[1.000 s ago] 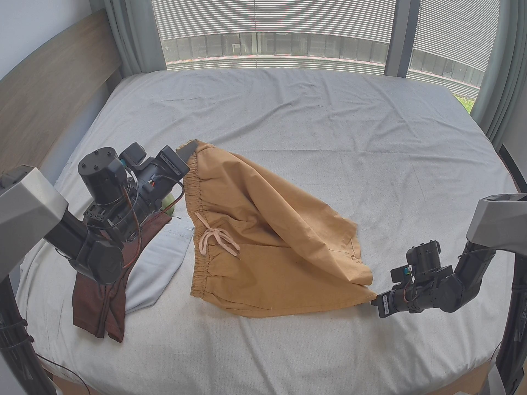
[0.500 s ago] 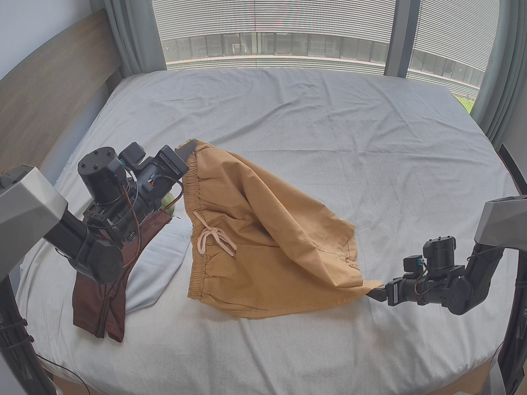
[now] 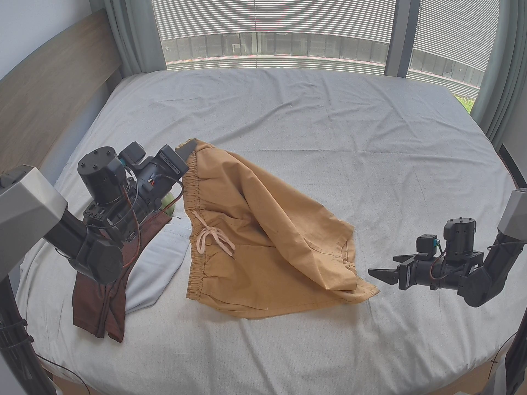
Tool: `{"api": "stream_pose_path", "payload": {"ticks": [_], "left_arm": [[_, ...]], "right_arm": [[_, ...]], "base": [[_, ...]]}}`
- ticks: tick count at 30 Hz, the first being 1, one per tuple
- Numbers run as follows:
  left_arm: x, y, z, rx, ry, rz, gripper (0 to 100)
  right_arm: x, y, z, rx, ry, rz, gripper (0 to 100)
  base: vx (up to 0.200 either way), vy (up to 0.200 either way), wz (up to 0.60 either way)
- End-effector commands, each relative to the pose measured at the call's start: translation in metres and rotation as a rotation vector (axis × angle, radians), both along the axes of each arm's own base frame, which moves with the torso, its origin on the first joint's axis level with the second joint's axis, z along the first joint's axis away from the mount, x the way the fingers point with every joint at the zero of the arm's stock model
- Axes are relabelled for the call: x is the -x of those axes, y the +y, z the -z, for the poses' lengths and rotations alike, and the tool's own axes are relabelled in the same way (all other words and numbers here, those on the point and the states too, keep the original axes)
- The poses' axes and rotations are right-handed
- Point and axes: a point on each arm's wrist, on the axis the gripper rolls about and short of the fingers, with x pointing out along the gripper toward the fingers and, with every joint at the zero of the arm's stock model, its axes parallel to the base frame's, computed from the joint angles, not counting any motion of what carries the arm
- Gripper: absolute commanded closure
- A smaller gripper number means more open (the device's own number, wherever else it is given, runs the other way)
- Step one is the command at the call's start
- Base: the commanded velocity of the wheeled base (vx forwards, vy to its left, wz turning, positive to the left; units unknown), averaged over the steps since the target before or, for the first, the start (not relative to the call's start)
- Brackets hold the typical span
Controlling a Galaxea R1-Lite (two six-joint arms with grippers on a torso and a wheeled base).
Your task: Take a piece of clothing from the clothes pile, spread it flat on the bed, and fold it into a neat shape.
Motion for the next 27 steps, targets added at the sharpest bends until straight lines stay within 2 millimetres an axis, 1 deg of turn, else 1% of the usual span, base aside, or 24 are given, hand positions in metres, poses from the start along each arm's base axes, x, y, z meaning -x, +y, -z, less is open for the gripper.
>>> {"api": "stream_pose_path", "payload": {"ticks": [1,4,5,8,9,10,11,13,14,15,17,20,27], "left_arm": [[0.0,-0.001,-0.001,0.001,-0.003,0.002,100],[0.001,0.0,-0.001,0.002,-0.006,0.002,100],[0.001,0.0,-0.002,0.005,-0.015,0.002,100],[0.002,-0.002,-0.003,0.009,-0.029,0.01,100],[0.002,-0.002,-0.003,0.01,-0.031,0.01,100],[0.004,-0.003,-0.002,0.009,-0.034,0.011,100],[0.005,-0.002,-0.001,0.009,-0.033,0.011,100],[0.005,-0.002,0.001,0.007,-0.027,0.011,100],[0.005,-0.002,0.003,0.005,-0.021,0.011,100],[0.005,-0.002,0.003,0.005,-0.021,0.011,100],[0.006,-0.002,0.004,0.0,-0.019,0.011,100],[0.006,-0.002,0.007,-0.015,-0.013,0.01,100],[0.002,-0.003,0.033,-0.09,-0.004,0.01,100]], "right_arm": [[-0.003,-0.003,-0.021,-0.024,-0.075,-0.009,0],[-0.01,0.001,-0.025,-0.043,-0.085,-0.017,0],[-0.02,0.004,-0.025,-0.075,-0.074,-0.008,0],[-0.039,0.017,-0.012,-0.138,-0.016,0.01,0],[-0.039,0.018,-0.012,-0.142,-0.013,0.009,0],[-0.049,0.028,-0.009,-0.205,0.024,0.028,0],[-0.056,0.034,-0.01,-0.253,0.045,0.041,0],[-0.059,0.038,-0.009,-0.272,0.067,0.046,0],[-0.064,0.042,-0.006,-0.294,0.104,0.057,0],[-0.064,0.042,-0.006,-0.294,0.104,0.057,0],[-0.072,0.046,-0.003,-0.307,0.15,0.078,0],[-0.075,0.05,0.001,-0.318,0.171,0.083,0],[-0.08,0.06,0.011,-0.338,0.222,0.088,0]], "base": [[0.0,0.0,0.0],[0.0,0.0,0.0],[0.0,0.0,0.0],[0.0,0.0,0.0],[0.0,0.0,0.0],[0.0,0.0,0.0],[0.0,0.0,0.0],[0.0,0.0,0.0],[0.0,0.0,0.0],[0.0,0.0,0.0],[0.0,0.0,0.0],[0.0,0.0,0.0],[0.0,0.0,0.0]]}}
